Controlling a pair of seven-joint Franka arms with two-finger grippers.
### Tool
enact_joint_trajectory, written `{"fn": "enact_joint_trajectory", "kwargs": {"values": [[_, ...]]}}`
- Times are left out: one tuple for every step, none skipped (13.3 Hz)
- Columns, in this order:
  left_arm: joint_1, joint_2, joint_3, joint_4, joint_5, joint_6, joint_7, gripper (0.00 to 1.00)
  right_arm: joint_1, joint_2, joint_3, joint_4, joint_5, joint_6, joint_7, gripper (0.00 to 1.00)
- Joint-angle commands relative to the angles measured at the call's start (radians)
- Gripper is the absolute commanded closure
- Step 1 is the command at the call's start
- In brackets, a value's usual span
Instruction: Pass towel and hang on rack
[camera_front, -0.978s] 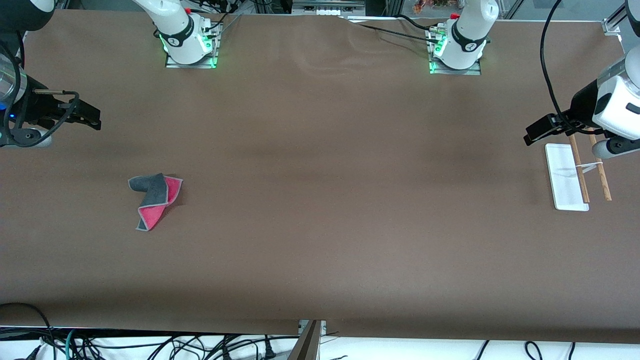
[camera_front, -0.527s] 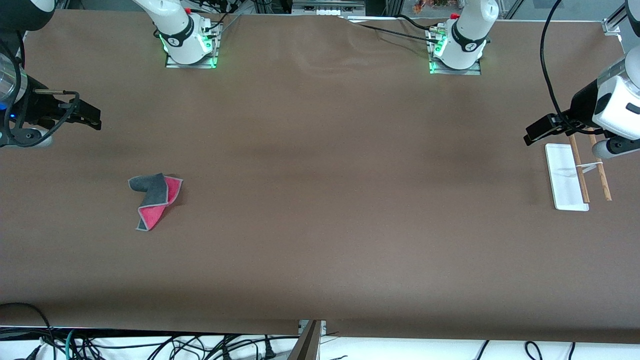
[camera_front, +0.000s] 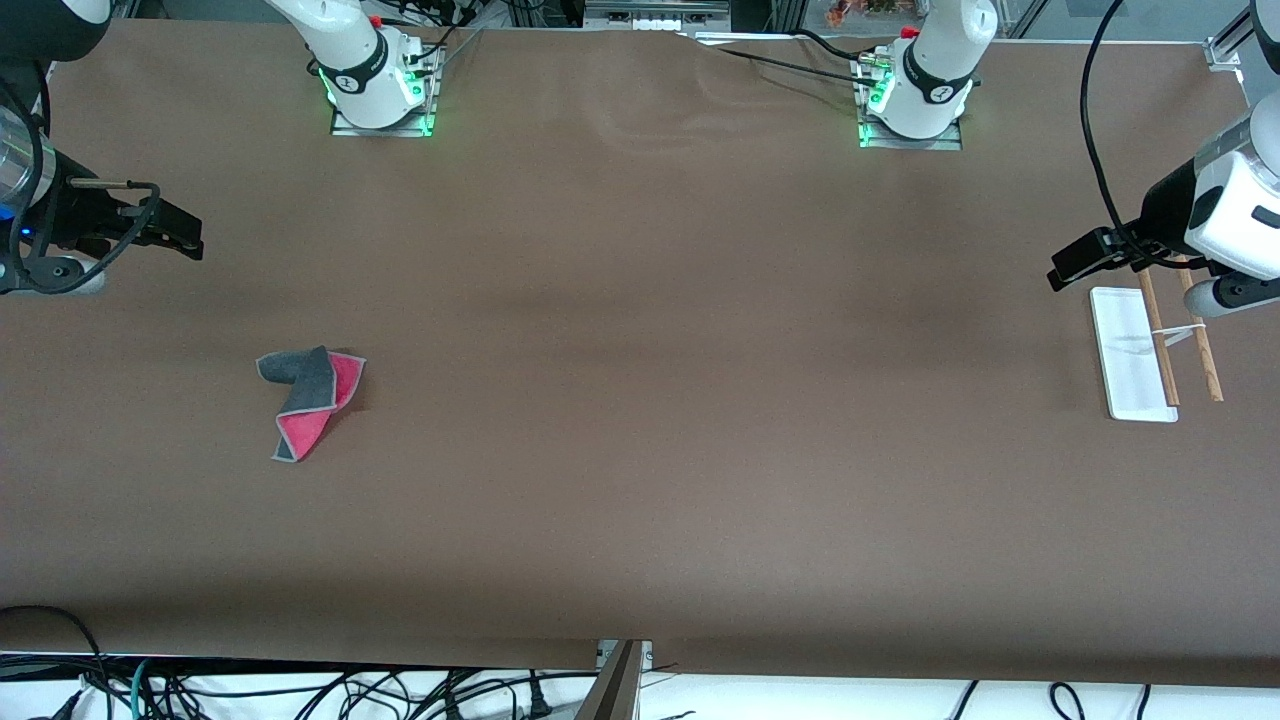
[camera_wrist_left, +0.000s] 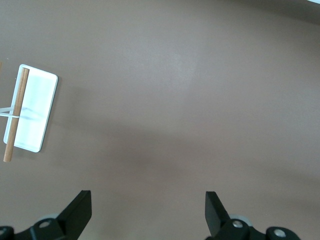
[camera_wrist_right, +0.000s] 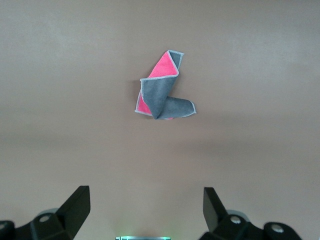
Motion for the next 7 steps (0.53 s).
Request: {"fn": "enact_joint_trajectory", "kwargs": {"values": [[-0.003,0.015,0.002,0.036,-0.004,-0.025,0.004,0.0,0.001,0.009,0.003,0.025,0.005,-0.006,0.012,0.0],[-0.003,0.015,0.002,0.036,-0.002,-0.025,0.004,0.0,0.001,0.009,0.003,0.024,0.007,-0.003,0.01,0.0],[-0.003,0.015,0.002,0.036,-0.004,-0.025,0.004,0.0,0.002,0.017,0.003,0.024,-0.002,0.017,0.009,0.0],[-0.003,0.015,0.002,0.036,-0.004,-0.025,0.004,0.0,-0.001,0.024,0.001,0.024,-0.002,0.026,0.007,0.0],[-0.003,0.015,0.002,0.036,-0.002,-0.025,0.004,0.0,-0.002,0.034,0.0,0.022,-0.005,0.038,0.01,0.0],[-0.003,0.015,0.002,0.036,-0.004,-0.025,0.004,0.0,-0.002,0.058,-0.002,0.022,-0.011,0.037,0.013,0.0],[-0.003,0.015,0.002,0.036,-0.004,-0.025,0.004,0.0,-0.004,0.063,-0.002,0.022,-0.024,0.038,0.013,0.0]]}}
